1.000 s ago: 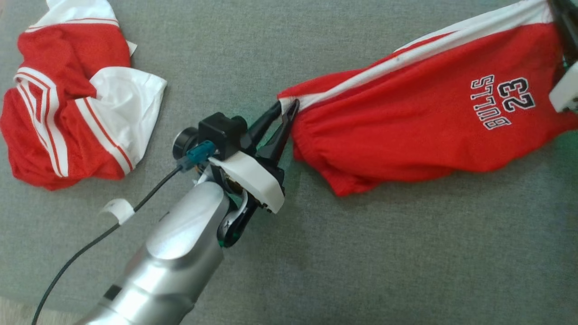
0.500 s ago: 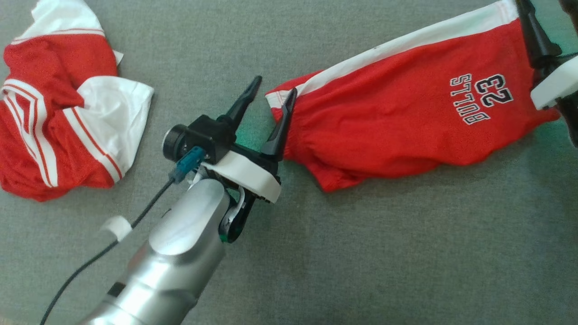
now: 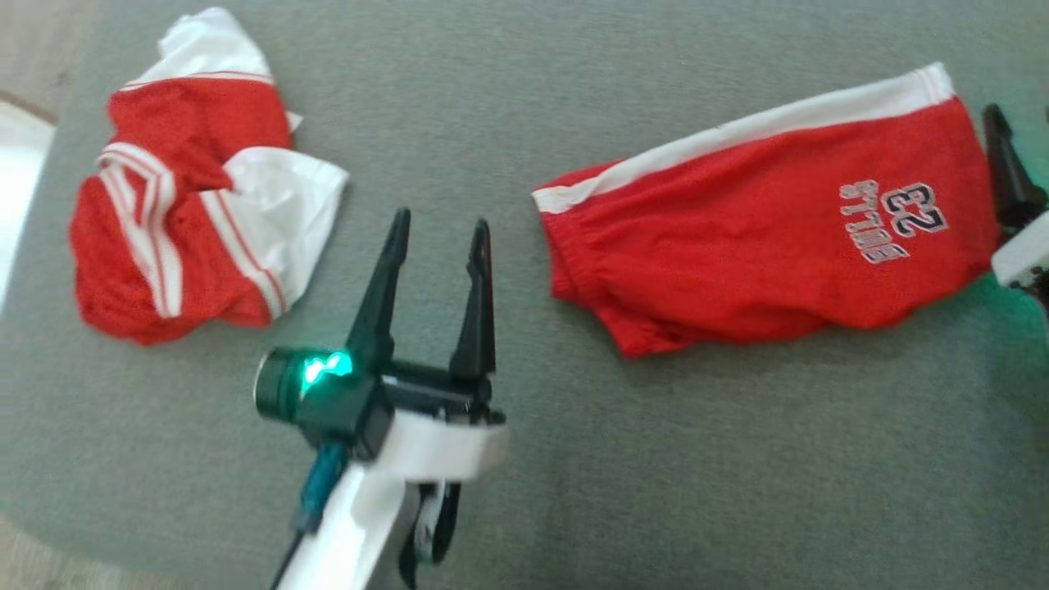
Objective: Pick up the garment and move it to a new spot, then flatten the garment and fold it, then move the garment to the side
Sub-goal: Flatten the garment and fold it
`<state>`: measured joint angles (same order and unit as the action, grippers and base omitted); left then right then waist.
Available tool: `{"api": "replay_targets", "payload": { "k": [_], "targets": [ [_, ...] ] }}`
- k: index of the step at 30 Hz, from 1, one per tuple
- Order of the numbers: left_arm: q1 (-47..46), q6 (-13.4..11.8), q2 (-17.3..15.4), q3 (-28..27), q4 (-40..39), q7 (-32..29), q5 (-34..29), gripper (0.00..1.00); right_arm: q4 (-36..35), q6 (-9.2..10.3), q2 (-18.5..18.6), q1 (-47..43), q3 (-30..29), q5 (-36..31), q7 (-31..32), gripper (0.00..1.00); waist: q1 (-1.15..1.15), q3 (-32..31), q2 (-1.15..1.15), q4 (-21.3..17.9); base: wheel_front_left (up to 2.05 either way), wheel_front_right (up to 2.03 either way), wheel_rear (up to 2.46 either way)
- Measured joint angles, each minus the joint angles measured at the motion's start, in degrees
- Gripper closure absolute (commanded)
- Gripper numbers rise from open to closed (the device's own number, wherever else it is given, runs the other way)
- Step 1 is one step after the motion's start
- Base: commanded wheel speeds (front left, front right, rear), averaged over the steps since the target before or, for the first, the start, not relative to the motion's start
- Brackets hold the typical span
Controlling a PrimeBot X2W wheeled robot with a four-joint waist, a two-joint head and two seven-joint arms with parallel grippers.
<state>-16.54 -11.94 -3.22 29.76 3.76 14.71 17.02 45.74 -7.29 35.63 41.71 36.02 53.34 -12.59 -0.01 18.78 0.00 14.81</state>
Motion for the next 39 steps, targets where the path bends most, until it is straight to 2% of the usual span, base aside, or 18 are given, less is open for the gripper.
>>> {"api": "replay_targets", "payload": {
  "k": [4,9,10,11,12,13,17,22,30,35,39],
  "targets": [
    [4.5,-0.5,0.1,0.1,-4.3,0.0,-2.4,0.00,4.9,0.00,-0.1,0.0,-0.9,1.1,3.4,0.00,0.00,-0.3,0.00,2.7,0.00,0.00,0.00],
    [8.3,-0.7,0.2,0.5,-6.0,0.0,-3.7,0.00,8.1,0.00,-0.1,-1.2,-0.7,3.5,11.1,0.00,0.01,-0.4,0.00,5.7,0.00,0.00,0.00],
    [8.8,-0.8,0.2,0.5,-6.1,0.0,-4.0,0.00,7.9,0.01,-0.1,-1.5,-0.7,4.0,11.8,0.05,0.01,-0.4,0.00,6.1,0.00,0.00,0.00],
    [9.0,-1.0,0.2,0.5,-6.2,0.0,-4.1,0.00,7.8,0.01,0.2,-1.4,-0.7,4.5,12.6,0.53,0.00,-0.5,0.00,6.3,0.00,0.00,0.00],
    [9.1,-1.0,0.2,0.5,-6.4,0.0,-4.1,0.00,7.7,0.01,0.3,-1.4,-0.7,4.9,13.2,0.95,0.00,-0.6,0.00,6.4,0.00,0.00,0.00],
    [9.2,-1.1,0.2,0.4,-6.6,0.0,-4.1,0.00,7.5,0.00,0.4,-1.5,-0.7,5.2,13.4,1.00,0.01,-0.8,0.00,6.4,0.00,0.00,0.00],
    [9.8,-1.2,0.2,-0.3,-6.7,0.0,-4.9,0.00,6.8,0.00,-0.6,-2.4,-0.6,5.5,12.8,1.00,0.01,-1.5,0.00,5.0,0.00,0.00,0.00],
    [10.1,-1.0,0.2,-1.8,-6.6,0.0,-5.7,0.00,6.4,0.00,-0.3,-3.7,-0.3,5.5,10.9,1.00,0.01,-2.8,0.00,1.3,0.00,0.00,0.00],
    [11.1,0.4,0.2,-2.4,-6.0,0.0,-6.7,0.00,5.7,0.00,7.3,-3.8,-1.2,3.5,9.0,1.00,0.01,-4.4,0.00,-5.7,0.00,0.00,0.00],
    [11.1,1.4,0.2,-2.5,-5.3,0.0,-7.1,0.00,4.2,0.00,9.0,-3.1,-1.7,1.4,8.7,1.00,0.01,-4.2,0.00,-8.3,0.00,0.00,0.00],
    [11.0,1.9,0.2,-2.7,-3.9,0.0,-7.1,0.00,1.3,0.00,7.7,-0.6,-2.0,-0.3,8.0,1.00,0.02,-4.7,0.00,-10.1,0.00,0.00,0.00]
  ]
}}
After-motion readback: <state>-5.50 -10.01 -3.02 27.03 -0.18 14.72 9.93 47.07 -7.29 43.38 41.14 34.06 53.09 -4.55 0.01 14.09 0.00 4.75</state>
